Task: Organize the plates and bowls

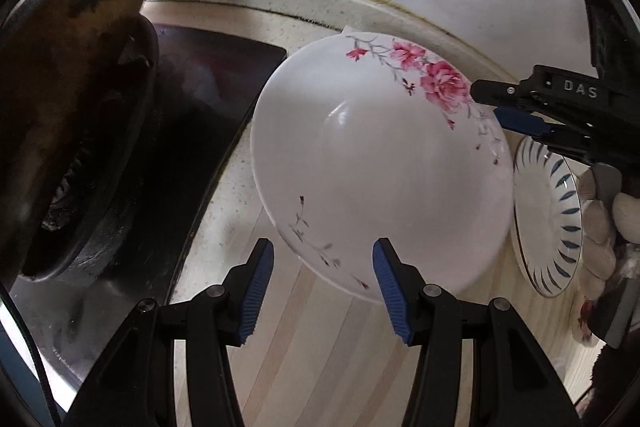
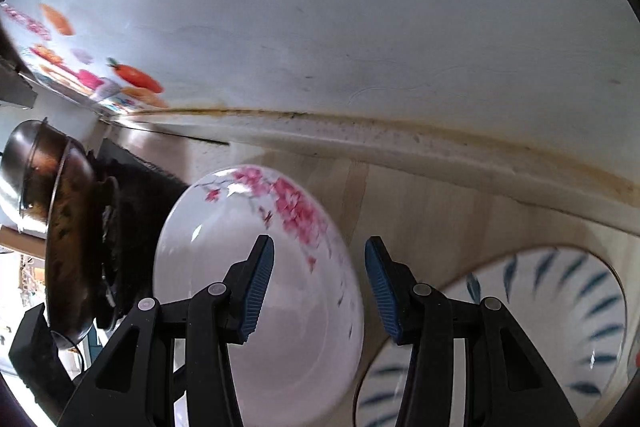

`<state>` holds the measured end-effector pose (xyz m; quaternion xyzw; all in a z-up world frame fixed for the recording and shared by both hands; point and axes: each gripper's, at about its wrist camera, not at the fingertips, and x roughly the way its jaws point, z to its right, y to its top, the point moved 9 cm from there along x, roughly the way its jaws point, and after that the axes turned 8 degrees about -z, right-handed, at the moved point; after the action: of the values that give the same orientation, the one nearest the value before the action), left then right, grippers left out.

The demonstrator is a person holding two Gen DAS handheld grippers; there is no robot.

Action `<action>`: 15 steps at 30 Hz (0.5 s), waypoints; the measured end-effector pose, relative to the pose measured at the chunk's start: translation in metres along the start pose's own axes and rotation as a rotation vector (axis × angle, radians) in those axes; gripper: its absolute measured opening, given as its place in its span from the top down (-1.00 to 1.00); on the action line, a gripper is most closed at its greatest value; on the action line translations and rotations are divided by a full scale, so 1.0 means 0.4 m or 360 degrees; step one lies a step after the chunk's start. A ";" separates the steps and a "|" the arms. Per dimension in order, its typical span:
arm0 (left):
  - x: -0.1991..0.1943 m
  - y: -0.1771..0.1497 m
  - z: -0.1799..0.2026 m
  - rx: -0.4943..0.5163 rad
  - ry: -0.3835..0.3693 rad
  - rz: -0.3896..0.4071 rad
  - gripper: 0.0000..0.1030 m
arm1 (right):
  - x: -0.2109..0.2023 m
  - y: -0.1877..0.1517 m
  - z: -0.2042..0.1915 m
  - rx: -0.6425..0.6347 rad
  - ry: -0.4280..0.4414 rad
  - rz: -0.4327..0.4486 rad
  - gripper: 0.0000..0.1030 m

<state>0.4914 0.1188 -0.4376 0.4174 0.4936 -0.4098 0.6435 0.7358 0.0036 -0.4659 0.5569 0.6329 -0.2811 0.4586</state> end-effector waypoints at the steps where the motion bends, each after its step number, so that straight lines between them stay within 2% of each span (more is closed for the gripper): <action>1: 0.009 0.006 -0.004 -0.0007 0.0009 -0.0008 0.04 | 0.011 0.005 0.004 0.0008 0.0012 0.0000 0.04; 3: 0.024 0.019 -0.007 -0.0018 0.0000 -0.0012 0.04 | 0.033 0.019 0.005 0.0003 0.0027 0.0002 0.19; 4: 0.029 0.026 -0.008 -0.0018 0.0014 -0.0006 0.05 | 0.043 0.024 0.005 0.0001 0.0022 -0.0005 0.38; 5: 0.031 0.036 -0.004 -0.0006 0.0014 0.0014 0.06 | 0.051 0.028 0.005 0.0004 0.0029 -0.0006 0.45; 11: 0.036 0.037 0.010 0.0023 0.0082 0.0076 0.06 | 0.044 0.020 0.005 -0.0015 0.0042 0.0027 0.48; 15: 0.030 0.013 0.019 0.0010 0.0045 0.0077 0.05 | 0.031 -0.001 0.002 -0.0038 0.0032 0.0022 0.47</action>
<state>0.5008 0.1119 -0.4476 0.4371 0.4912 -0.3896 0.6449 0.7361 0.0083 -0.4776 0.5586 0.6369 -0.2647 0.4607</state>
